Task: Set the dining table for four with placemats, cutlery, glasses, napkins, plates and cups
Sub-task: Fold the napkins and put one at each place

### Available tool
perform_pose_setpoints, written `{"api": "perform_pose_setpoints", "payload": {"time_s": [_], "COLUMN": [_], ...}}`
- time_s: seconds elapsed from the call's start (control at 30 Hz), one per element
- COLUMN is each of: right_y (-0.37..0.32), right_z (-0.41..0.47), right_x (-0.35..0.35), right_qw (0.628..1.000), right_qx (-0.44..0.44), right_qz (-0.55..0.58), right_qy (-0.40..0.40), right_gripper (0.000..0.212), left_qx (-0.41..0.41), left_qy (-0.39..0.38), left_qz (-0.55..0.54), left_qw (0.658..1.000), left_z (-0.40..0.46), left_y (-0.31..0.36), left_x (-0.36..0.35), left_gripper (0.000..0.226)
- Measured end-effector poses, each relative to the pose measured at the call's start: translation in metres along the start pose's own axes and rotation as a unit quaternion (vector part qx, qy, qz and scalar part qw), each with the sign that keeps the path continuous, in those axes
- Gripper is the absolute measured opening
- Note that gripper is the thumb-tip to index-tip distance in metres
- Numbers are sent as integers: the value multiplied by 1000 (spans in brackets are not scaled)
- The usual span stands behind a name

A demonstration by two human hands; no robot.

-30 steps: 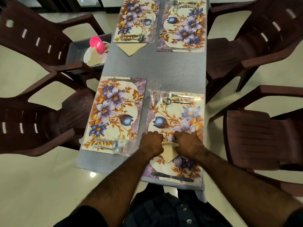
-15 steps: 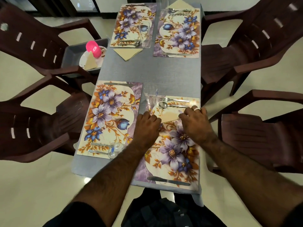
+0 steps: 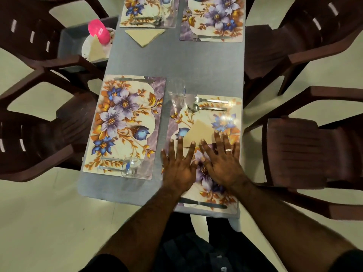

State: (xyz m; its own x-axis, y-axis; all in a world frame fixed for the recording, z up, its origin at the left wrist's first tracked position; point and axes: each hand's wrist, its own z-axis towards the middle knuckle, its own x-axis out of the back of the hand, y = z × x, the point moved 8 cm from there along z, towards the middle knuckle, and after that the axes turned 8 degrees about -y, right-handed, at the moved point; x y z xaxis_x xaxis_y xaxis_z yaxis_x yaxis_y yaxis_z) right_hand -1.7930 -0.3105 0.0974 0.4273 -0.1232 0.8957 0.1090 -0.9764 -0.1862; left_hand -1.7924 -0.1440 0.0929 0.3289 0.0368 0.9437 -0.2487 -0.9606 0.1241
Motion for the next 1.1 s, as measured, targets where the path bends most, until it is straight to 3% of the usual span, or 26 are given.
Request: {"api": "perform_pose_setpoints", "payload": {"time_s": [0.13, 0.37, 0.5, 0.57, 0.67, 0.77, 0.93, 1.1], "right_y": [3, 50, 65, 64, 46, 34, 28, 32], "right_z": [7, -11, -15, -6, 26, 71, 107, 120], "right_x": [-9, 1, 15, 34, 69, 81, 77, 79], "right_qw": [1000, 998, 997, 998, 992, 988, 975, 963], "right_qx": [15, -54, -67, -38, 75, 138, 170, 165], "right_qz": [-22, -16, -22, -3, 48, 74, 28, -61], "right_qy": [-5, -5, 16, 47, 88, 12, -142, -204], "right_gripper": [68, 73, 75, 67, 39, 20, 34, 92], "left_qx": [-19, 22, 46, -7, -89, -123, -147, -178], "left_qy": [0, -37, -19, 27, 60, 22, -123, -189], "left_qz": [15, 4, -12, -34, -73, -60, -12, 113], "left_qw": [1000, 999, 999, 999, 992, 990, 981, 959], "left_z": [3, -5, -1, 10, 43, 81, 114, 130], "left_y": [-4, -22, -30, -28, -26, -24, -24, -20], "left_x": [0, 6, 18, 34, 60, 72, 69, 64], "left_gripper": [71, 84, 74, 55, 38, 34, 65, 99]}}
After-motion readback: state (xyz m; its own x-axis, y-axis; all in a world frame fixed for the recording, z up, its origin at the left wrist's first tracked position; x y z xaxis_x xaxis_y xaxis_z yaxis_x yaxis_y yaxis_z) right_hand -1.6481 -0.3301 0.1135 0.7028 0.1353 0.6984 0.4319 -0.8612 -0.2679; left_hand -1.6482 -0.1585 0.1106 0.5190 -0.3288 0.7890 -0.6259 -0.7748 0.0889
